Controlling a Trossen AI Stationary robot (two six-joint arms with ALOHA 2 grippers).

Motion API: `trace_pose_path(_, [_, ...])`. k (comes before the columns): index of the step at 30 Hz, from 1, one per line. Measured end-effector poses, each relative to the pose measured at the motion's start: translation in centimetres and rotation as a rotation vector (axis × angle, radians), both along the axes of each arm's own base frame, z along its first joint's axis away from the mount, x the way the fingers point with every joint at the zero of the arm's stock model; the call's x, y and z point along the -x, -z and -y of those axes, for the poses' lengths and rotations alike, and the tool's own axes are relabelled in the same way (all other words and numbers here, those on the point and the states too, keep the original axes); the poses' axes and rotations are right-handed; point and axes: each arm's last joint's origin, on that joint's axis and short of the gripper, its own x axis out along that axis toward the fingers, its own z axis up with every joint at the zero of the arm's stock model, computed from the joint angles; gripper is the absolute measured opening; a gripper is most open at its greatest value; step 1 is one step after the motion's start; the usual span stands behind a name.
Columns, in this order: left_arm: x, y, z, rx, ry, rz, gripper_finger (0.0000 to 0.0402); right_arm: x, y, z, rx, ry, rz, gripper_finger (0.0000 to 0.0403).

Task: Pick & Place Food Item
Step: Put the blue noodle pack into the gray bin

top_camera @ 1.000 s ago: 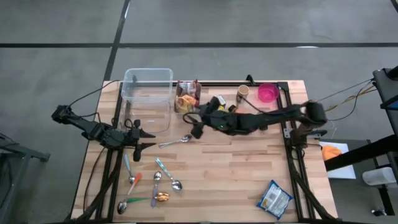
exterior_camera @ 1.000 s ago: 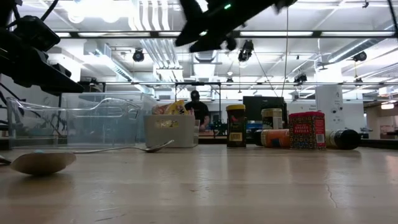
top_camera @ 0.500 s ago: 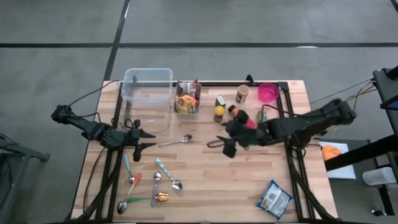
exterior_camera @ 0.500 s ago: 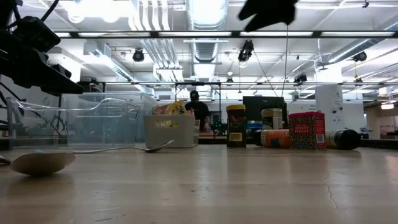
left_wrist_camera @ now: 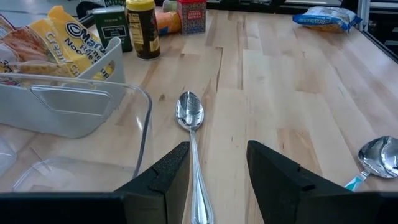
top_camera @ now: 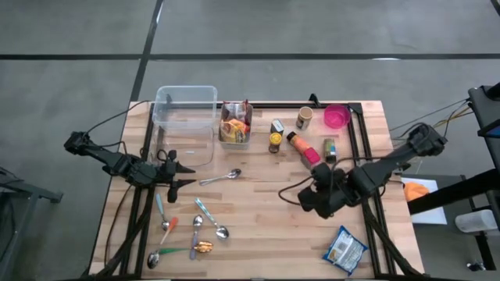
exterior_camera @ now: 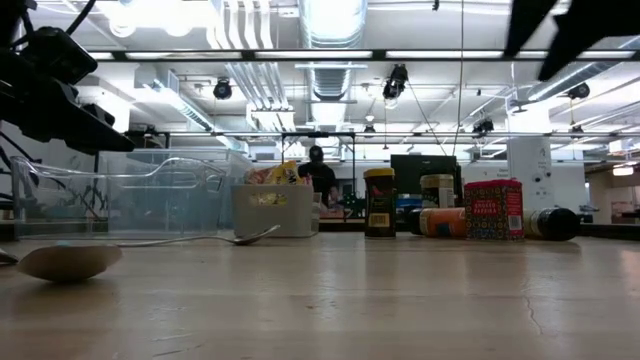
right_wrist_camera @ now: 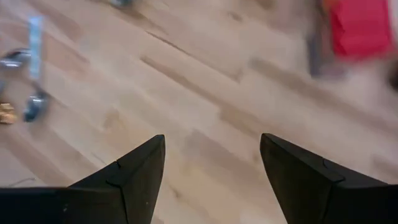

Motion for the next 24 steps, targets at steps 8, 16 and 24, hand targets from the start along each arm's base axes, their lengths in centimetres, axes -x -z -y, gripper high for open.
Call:
trace_pose_path(8, [0.0,0.0,0.0,0.000,0.000,0.000,0.0164,0.9,0.6,-2.9,-0.156,0.157,-0.259,0.0260])
trace_pose_path(16, [0.0,0.0,0.0,0.000,0.000,0.000,0.0163,3.5,1.9,-7.8,-0.161,0.280,-0.321,0.0260])
trace_pose_path(24, [0.0,0.0,0.0,0.000,0.000,0.000,0.0163,4.9,4.6,-10.5,-0.114,0.317,-0.431,0.0260])
